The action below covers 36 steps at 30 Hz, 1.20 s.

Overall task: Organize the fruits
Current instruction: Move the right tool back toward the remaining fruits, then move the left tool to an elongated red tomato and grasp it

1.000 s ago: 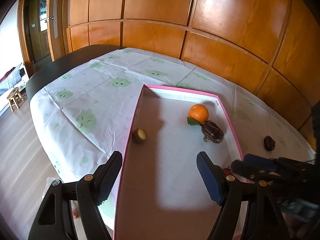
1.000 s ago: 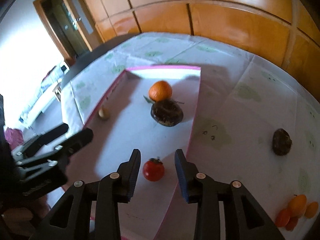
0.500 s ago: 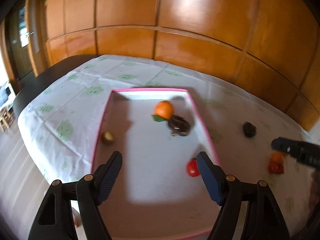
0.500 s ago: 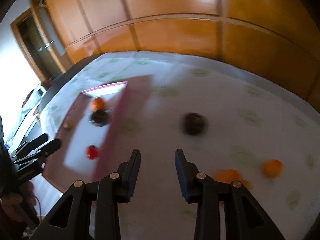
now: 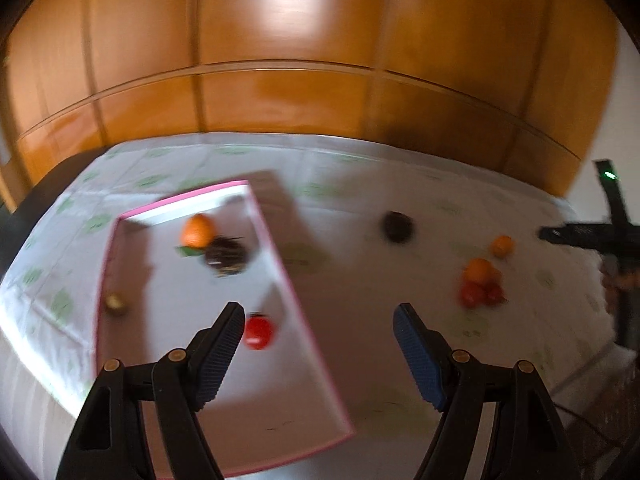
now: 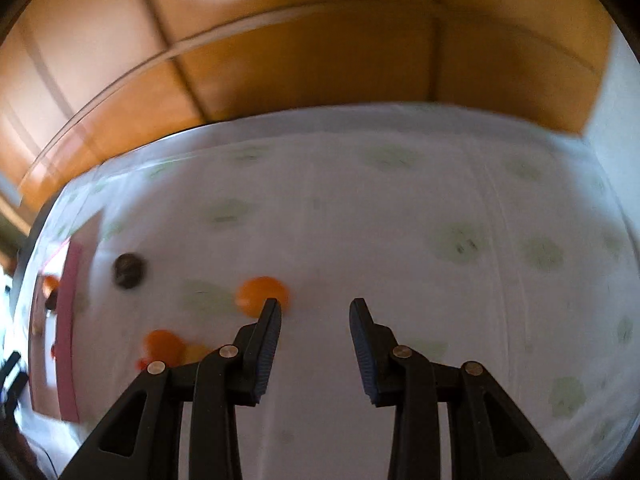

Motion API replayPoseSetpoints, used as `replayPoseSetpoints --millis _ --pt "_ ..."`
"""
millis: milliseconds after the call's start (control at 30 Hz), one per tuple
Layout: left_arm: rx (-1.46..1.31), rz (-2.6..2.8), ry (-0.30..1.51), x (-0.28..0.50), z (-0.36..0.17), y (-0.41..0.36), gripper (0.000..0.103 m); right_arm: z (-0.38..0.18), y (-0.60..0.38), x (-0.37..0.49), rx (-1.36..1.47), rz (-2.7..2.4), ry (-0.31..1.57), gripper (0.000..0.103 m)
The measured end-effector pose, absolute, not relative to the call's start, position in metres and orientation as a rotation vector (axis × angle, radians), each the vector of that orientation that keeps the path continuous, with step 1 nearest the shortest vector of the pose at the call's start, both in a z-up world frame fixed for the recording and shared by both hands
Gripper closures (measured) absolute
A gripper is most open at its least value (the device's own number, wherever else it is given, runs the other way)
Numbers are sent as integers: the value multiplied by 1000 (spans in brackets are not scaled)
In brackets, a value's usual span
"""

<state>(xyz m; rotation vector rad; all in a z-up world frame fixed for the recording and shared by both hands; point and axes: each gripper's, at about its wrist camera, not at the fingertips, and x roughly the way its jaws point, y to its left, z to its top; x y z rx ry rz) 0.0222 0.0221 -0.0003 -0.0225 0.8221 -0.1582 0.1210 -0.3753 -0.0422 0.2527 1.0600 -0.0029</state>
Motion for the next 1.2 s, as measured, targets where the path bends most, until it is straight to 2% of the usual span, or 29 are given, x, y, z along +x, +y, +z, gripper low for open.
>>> replayPoseSetpoints --millis 267,333,500,767,900,1200 --pt "75 -346 888 30 -18 -41 27 -46 -386 124 329 -21 1087 67" --pt "107 -394 911 35 -26 -58 39 -45 -388 123 328 -15 1084 67" --pt "117 -476 944 49 -37 -85 53 -41 -388 123 353 -7 1068 67" --pt "148 -517 988 75 -56 -120 55 -36 -391 123 397 6 1051 67" --pt "174 -523 1001 83 -64 -131 65 -34 -391 124 405 15 1046 67" --pt "185 -525 1023 98 -77 -142 67 -33 -387 126 389 29 1037 67"
